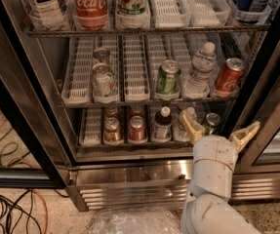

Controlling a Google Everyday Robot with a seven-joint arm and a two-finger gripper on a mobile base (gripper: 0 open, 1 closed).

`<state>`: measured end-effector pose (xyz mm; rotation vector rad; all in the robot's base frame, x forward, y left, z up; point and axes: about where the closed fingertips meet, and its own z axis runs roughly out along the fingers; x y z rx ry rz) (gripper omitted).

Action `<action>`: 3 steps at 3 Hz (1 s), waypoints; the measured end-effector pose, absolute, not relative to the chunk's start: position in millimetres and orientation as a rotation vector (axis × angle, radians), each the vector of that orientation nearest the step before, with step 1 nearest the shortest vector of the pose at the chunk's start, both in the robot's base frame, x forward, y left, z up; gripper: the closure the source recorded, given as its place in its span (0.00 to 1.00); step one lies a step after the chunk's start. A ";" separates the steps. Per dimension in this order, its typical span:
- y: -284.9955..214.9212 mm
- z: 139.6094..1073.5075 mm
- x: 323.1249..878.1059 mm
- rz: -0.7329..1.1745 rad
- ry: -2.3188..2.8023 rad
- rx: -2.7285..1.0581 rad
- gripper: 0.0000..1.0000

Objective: Pick coke can from middle shelf of fridge

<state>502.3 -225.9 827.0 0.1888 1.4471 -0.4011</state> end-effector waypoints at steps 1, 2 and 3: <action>-224.7 829.8 503.3 -0.369 1.435 0.213 0.00; -224.6 829.8 512.2 -0.408 1.443 0.221 0.00; -225.0 831.0 522.9 -0.480 1.429 0.214 0.00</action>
Offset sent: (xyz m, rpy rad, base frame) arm 0.0208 0.0031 0.0015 -0.0053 0.0147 -0.0711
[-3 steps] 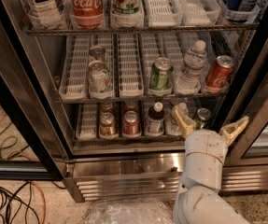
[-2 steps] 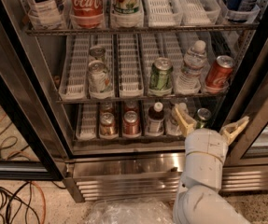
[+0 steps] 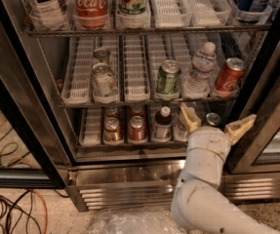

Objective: Pick coke can from middle shelf of fridge

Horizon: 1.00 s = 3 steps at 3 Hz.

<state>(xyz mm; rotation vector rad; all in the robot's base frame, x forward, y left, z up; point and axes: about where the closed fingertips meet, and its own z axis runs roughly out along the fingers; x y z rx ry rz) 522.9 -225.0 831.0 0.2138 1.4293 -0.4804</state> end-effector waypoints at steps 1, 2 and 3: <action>-225.6 831.0 535.4 -0.503 1.434 0.238 0.00; -226.5 834.9 545.3 -0.467 1.442 0.293 0.00; -225.9 839.4 551.1 -0.436 1.445 0.336 0.00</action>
Offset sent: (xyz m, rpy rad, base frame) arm 0.0330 -0.0015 0.0087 0.1376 -0.0108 -0.0499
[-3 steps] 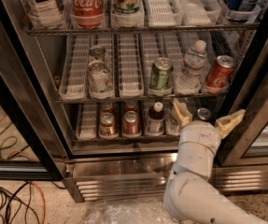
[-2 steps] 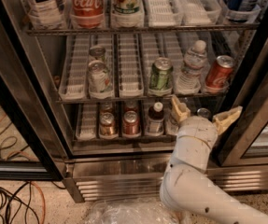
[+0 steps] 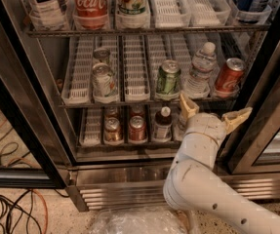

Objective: Pick coke can from middle shelf of fridge

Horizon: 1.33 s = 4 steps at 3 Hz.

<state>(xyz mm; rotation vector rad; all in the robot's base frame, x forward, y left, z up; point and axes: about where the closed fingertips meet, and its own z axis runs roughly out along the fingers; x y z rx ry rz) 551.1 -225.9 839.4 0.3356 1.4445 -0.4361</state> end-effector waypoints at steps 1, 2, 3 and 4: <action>-225.9 839.4 551.1 -0.436 1.444 0.336 0.00; -229.3 839.0 553.5 -0.436 1.439 0.356 0.00; -248.6 835.4 567.8 -0.460 1.426 0.422 0.00; -248.6 835.4 567.9 -0.460 1.426 0.422 0.02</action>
Offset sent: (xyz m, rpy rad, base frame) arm 0.0036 -0.0075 -0.0015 0.0272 -0.0163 -0.0319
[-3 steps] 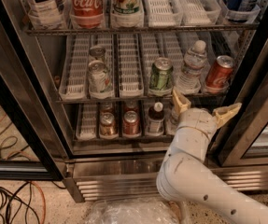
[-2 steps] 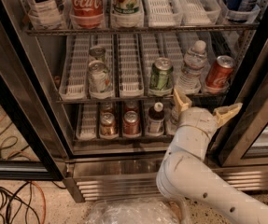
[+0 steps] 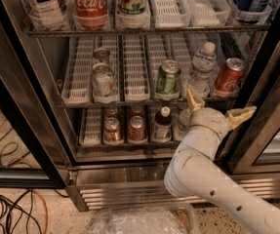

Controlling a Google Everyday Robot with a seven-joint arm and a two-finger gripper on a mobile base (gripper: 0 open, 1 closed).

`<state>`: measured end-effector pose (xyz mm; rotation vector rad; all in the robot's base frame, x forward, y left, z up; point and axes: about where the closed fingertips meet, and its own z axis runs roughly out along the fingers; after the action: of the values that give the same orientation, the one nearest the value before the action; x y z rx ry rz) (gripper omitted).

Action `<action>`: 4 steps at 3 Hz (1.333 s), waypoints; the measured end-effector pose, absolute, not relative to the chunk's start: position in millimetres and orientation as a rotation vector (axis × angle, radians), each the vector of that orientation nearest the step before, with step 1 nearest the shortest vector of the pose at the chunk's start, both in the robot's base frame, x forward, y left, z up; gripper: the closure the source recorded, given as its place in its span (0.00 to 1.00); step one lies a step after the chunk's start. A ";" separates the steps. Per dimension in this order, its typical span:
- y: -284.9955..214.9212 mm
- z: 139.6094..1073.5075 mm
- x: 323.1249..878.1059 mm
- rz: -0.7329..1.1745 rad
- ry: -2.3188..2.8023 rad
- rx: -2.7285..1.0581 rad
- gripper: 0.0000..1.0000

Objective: Pick coke can from middle shelf of fridge

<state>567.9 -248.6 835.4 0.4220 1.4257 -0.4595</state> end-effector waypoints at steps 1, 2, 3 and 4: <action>-248.6 835.4 567.9 -0.460 1.426 0.422 0.21; -248.6 835.4 567.9 -0.460 1.426 0.422 0.29; -248.6 835.4 567.9 -0.460 1.426 0.422 0.27; -248.6 835.4 567.9 -0.459 1.426 0.422 0.37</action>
Offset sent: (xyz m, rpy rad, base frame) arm 0.0000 0.0000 0.0000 0.0000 0.0000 0.0000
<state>567.9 -248.6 835.4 0.4220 1.4257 -0.4595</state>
